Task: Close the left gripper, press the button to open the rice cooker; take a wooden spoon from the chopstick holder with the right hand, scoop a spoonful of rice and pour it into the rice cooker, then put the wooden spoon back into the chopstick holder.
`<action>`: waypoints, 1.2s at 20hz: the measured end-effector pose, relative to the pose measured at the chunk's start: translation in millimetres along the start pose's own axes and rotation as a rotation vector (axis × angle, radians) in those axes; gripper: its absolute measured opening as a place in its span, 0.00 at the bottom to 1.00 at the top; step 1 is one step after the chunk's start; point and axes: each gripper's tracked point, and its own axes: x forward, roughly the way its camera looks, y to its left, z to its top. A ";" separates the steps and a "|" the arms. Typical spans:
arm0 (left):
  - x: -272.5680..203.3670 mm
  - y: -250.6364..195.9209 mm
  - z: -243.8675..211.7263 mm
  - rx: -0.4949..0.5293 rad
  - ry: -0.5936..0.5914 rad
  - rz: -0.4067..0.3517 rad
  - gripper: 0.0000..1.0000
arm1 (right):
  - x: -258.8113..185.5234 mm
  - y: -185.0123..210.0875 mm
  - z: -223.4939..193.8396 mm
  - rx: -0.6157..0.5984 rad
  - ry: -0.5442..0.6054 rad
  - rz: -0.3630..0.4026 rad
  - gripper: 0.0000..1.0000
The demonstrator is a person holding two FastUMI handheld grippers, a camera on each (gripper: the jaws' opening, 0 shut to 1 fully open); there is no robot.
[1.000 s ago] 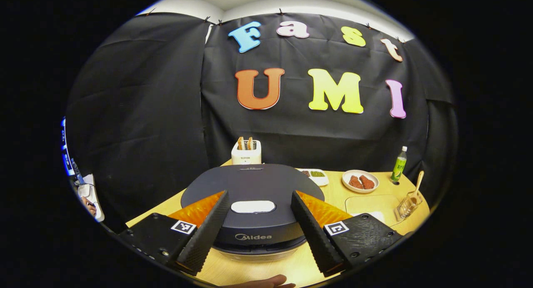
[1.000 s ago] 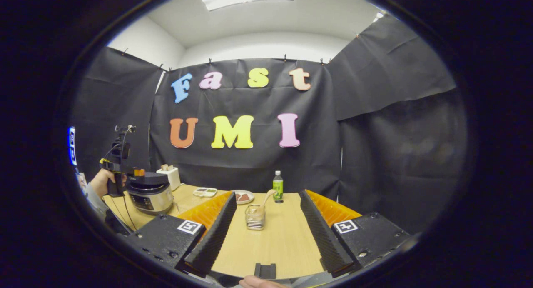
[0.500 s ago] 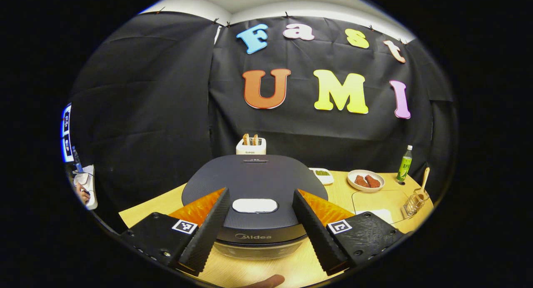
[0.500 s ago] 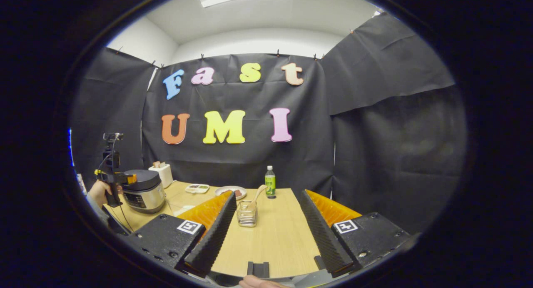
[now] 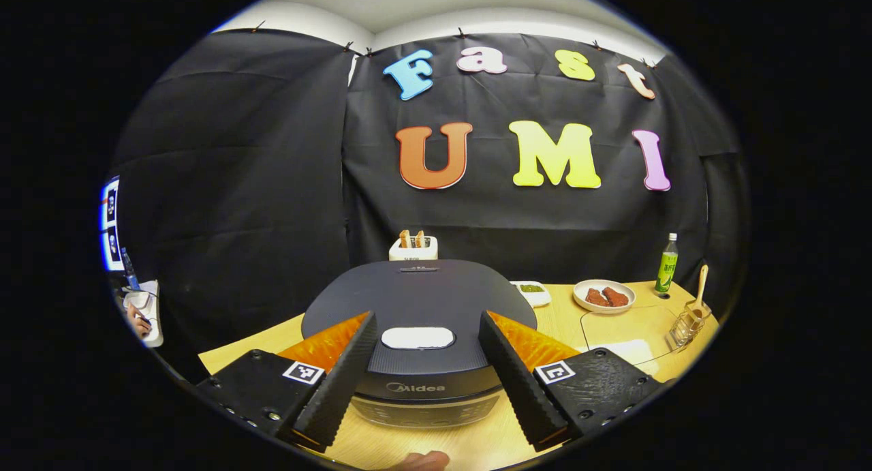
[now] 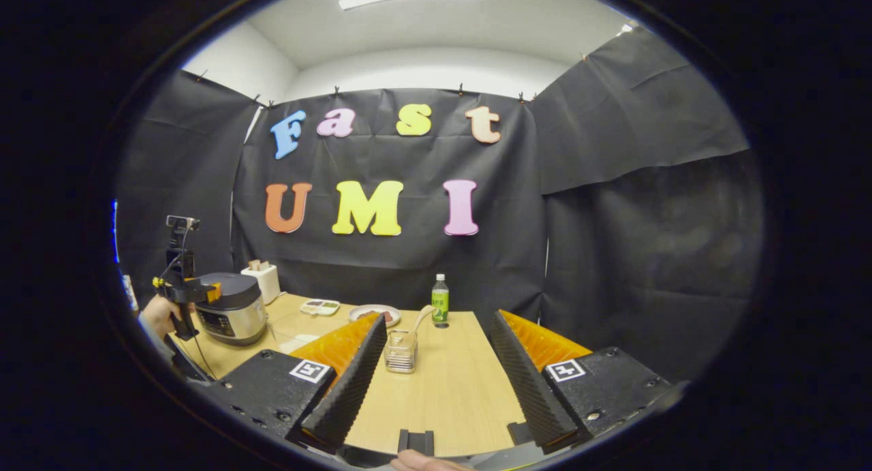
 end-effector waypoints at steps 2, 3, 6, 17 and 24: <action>-7.2 -0.4 3.8 -0.016 0.029 -0.008 0.97 | 1.4 0.5 -1.8 0.006 0.005 0.000 0.99; -10.0 -2.0 4.6 -0.018 0.042 -0.015 0.96 | 1.3 2.4 -2.4 0.009 0.008 0.002 1.00; -19.9 -4.7 5.3 -0.013 0.079 -0.034 0.96 | 3.7 5.0 -1.2 0.015 0.011 0.005 1.00; -111.7 -15.8 59.6 -0.094 -0.044 -0.105 0.95 | 9.9 26.8 -2.8 0.050 0.040 0.046 1.00; -195.8 -37.5 89.5 -0.009 -0.179 -0.181 0.94 | 11.2 46.9 11.4 0.051 0.024 0.062 1.00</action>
